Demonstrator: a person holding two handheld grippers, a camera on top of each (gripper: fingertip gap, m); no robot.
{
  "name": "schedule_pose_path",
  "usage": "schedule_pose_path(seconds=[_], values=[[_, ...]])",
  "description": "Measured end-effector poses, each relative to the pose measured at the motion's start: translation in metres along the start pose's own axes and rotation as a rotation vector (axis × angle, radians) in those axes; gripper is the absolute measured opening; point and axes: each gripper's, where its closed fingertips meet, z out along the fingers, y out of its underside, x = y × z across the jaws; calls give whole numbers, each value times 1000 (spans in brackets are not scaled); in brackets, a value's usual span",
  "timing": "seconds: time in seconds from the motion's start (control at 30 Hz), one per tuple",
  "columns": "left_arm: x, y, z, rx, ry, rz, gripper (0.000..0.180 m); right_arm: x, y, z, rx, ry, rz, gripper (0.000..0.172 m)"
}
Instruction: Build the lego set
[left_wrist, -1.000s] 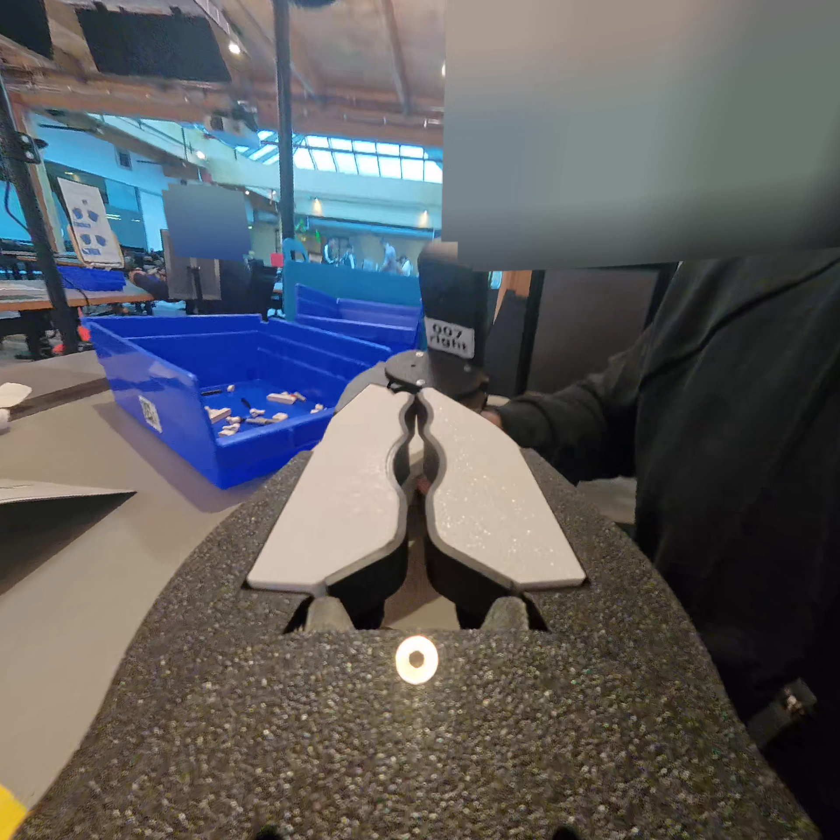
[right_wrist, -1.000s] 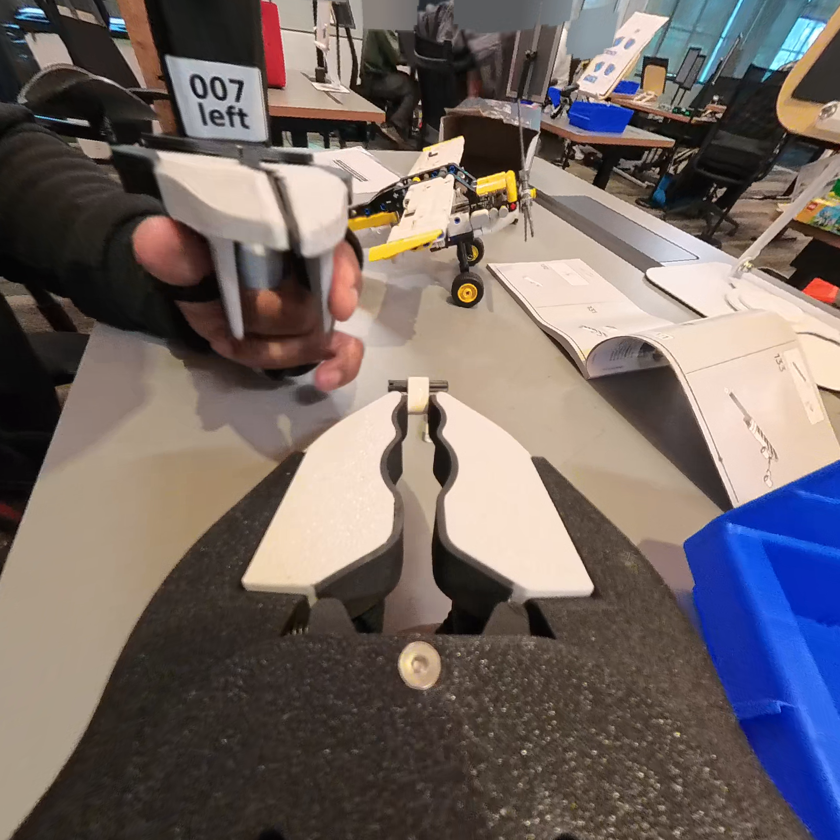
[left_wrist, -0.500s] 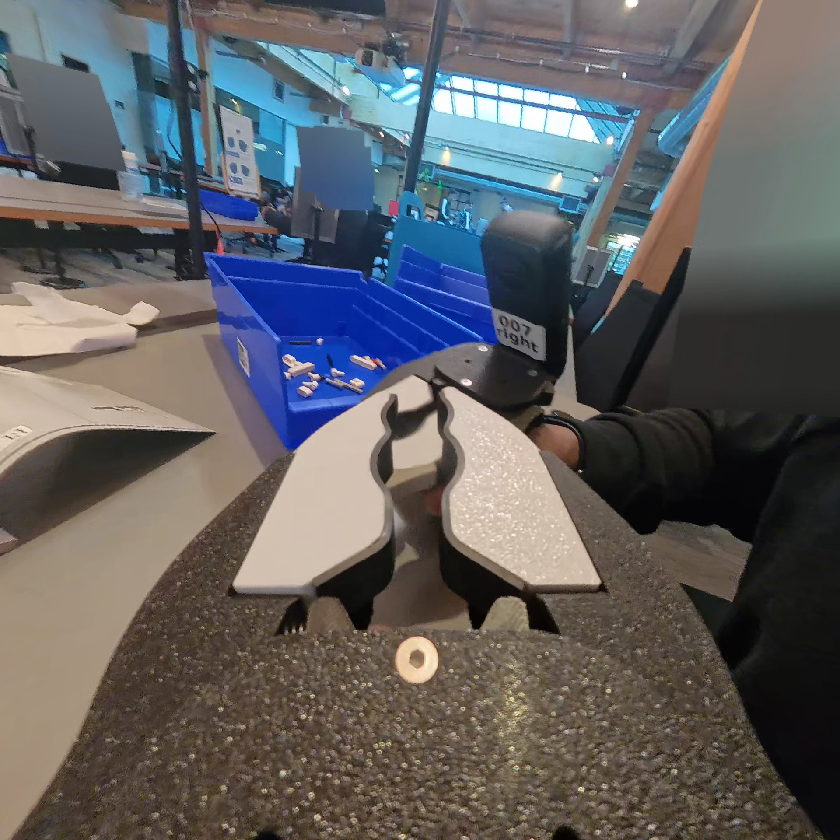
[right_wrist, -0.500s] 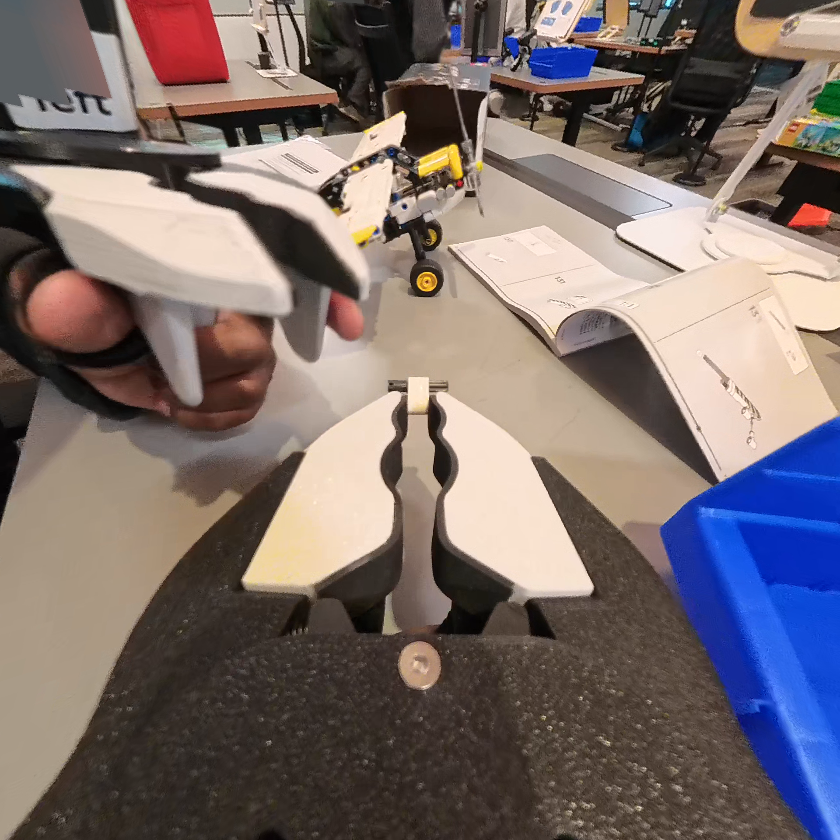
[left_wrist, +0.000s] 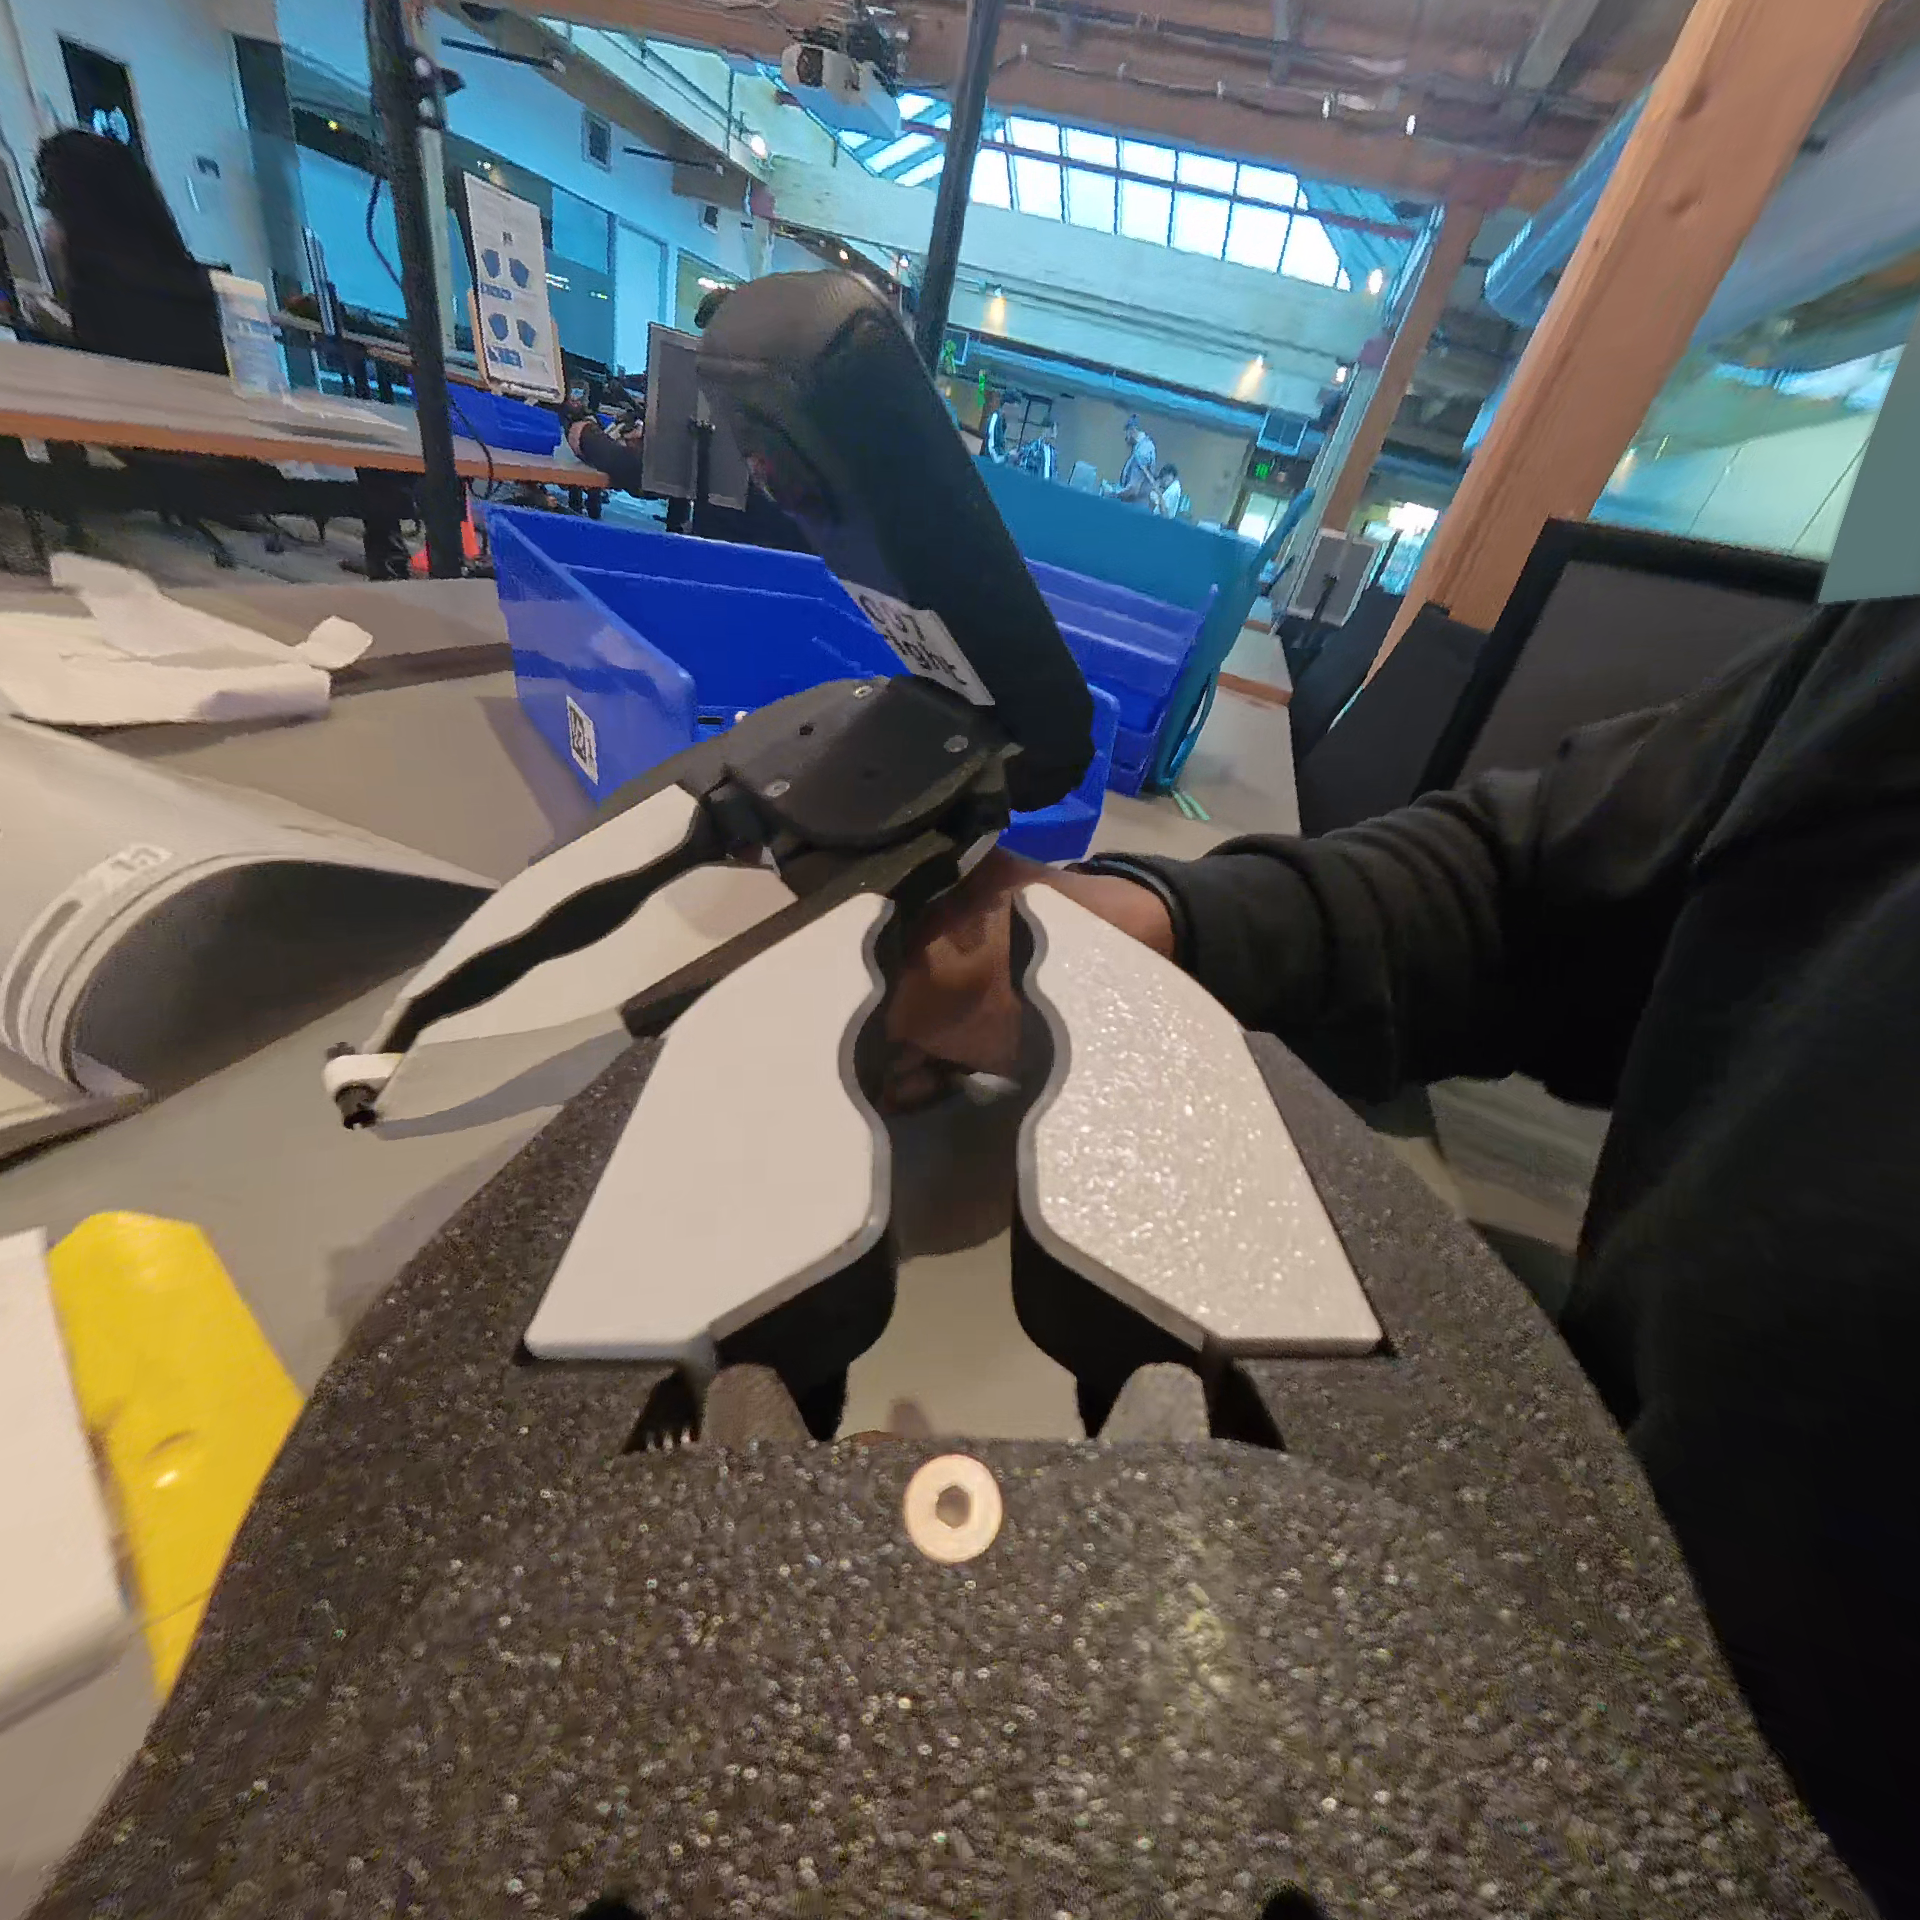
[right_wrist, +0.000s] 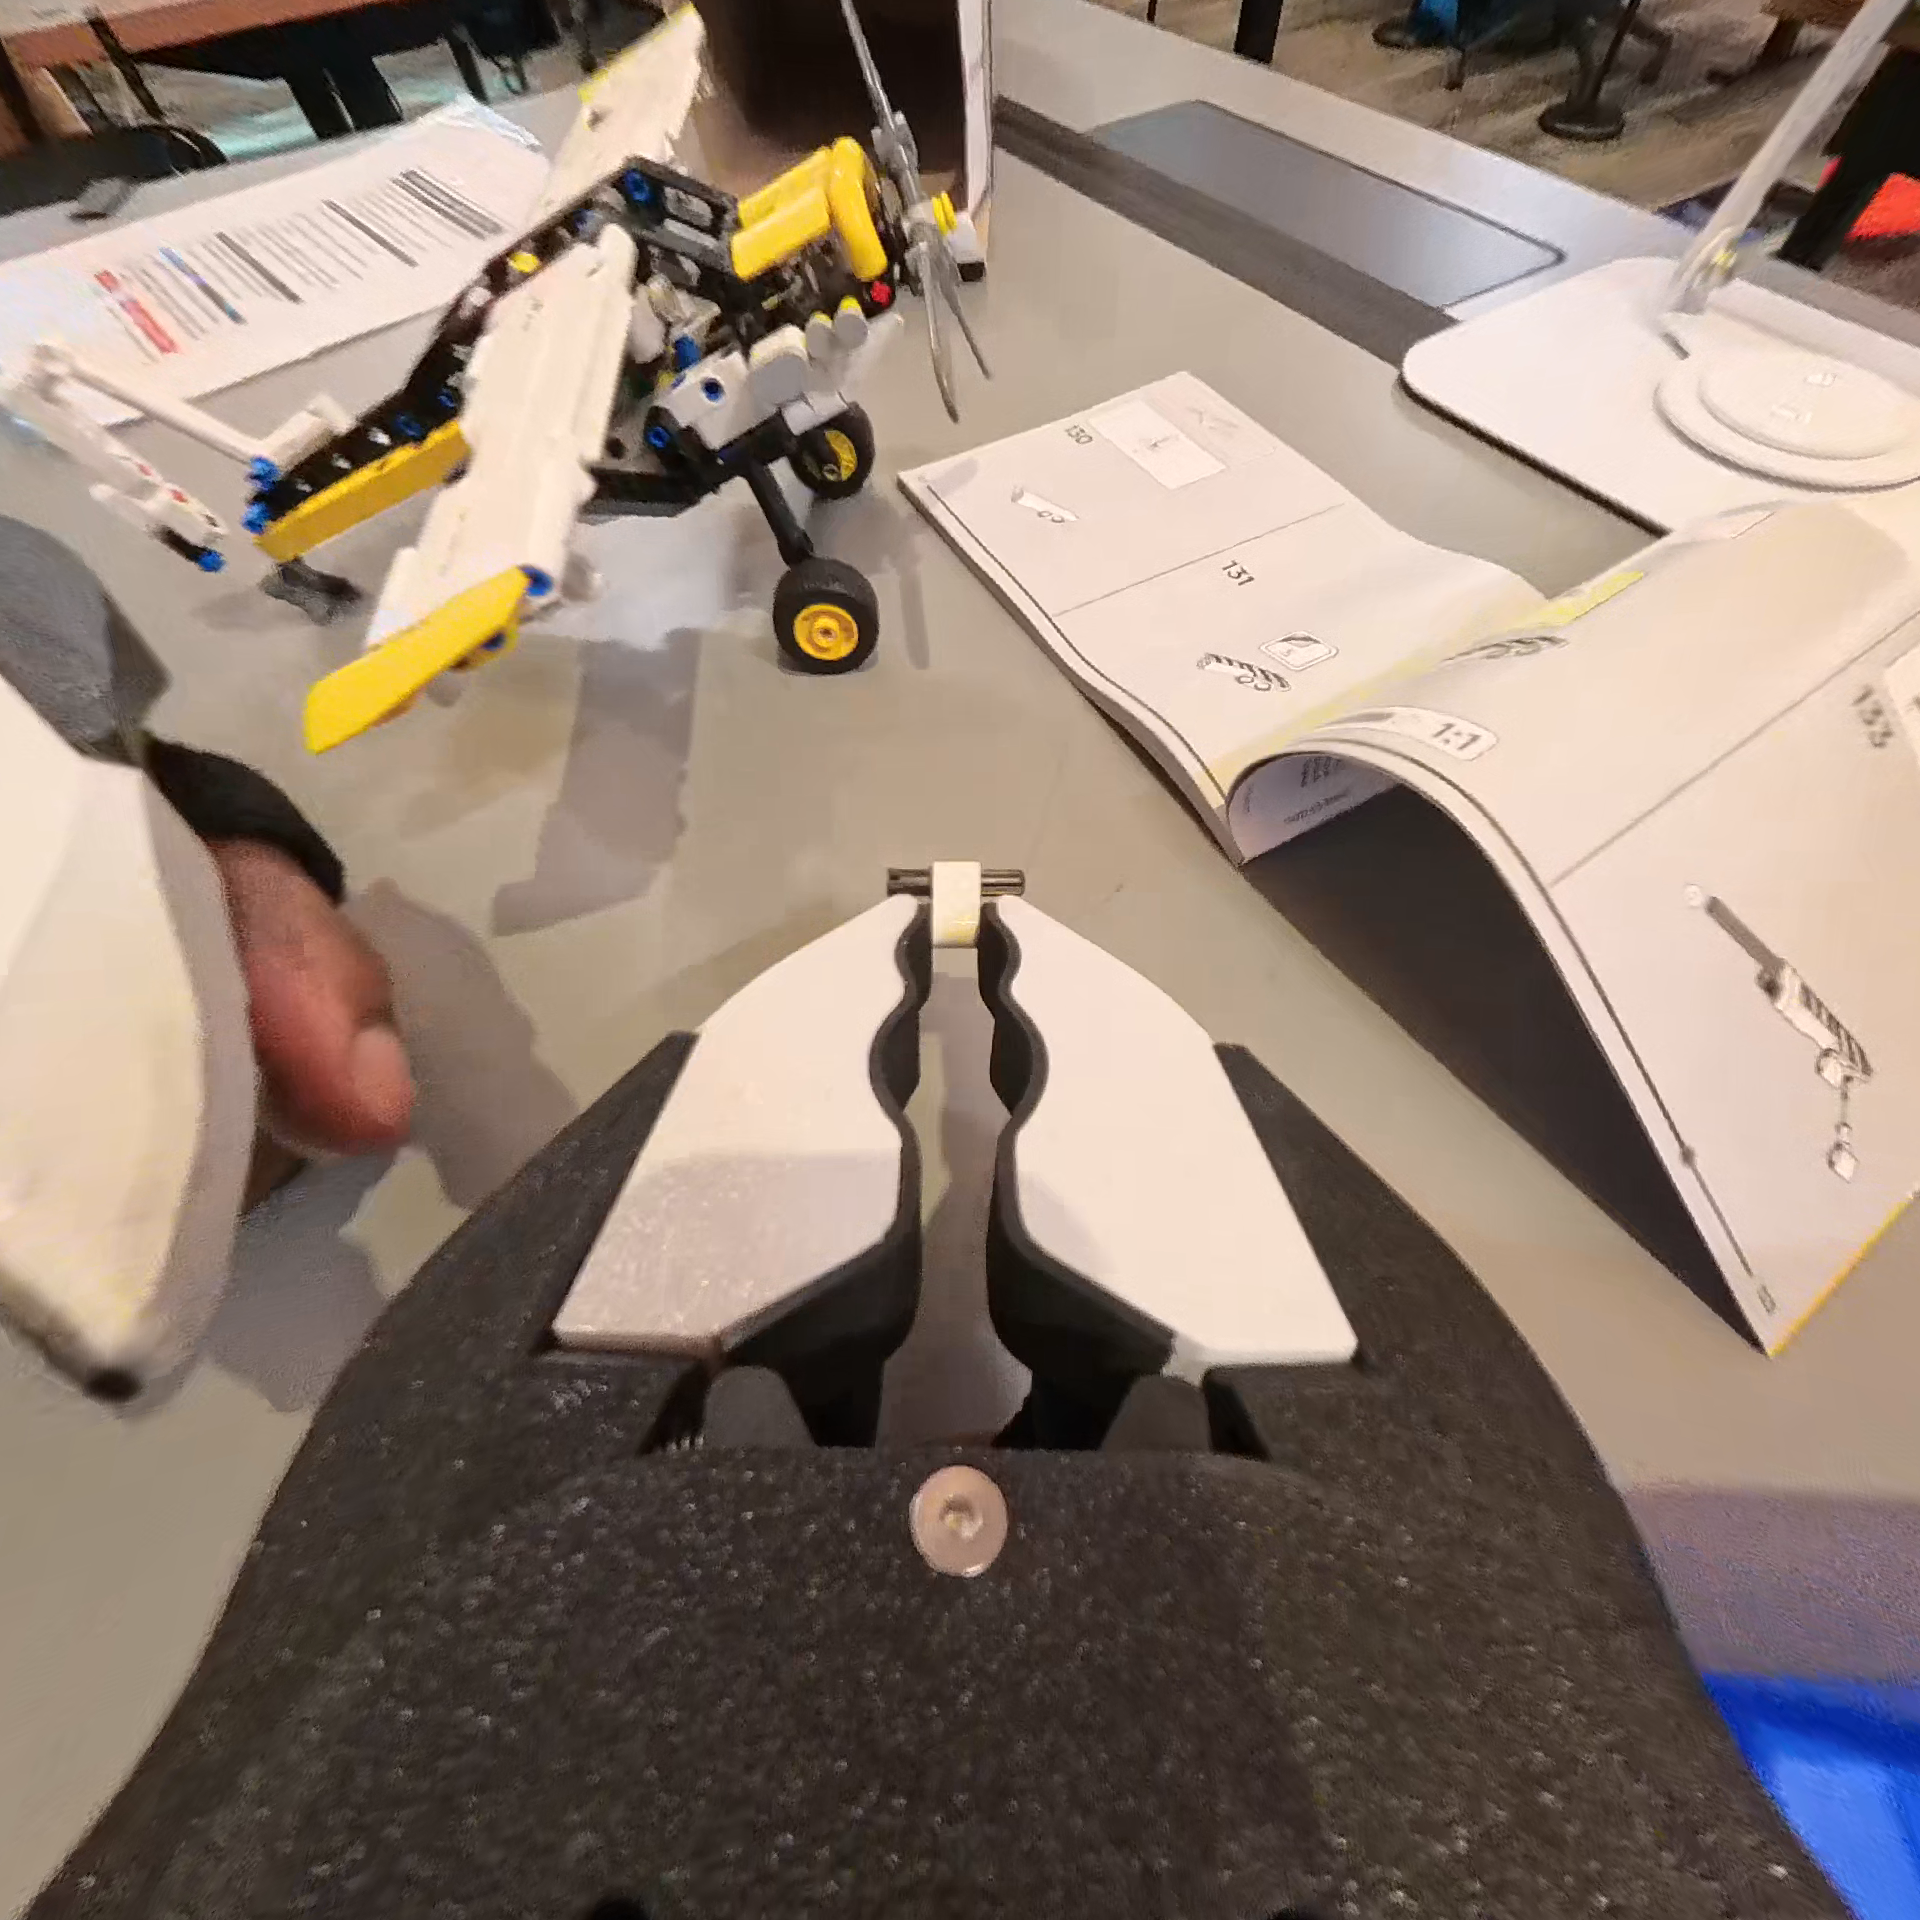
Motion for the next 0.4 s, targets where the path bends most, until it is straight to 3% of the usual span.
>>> schedule_pose_path(seconds=[0.17, 0.4], values=[[-15, -8, -8, 76, 10, -139, 19, 10, 8, 14, -94, 54, 24, 8], [-11, -13, -14, 132, 84, -203, 18, 10, 18, 18, -166, 52, 15, 8]])
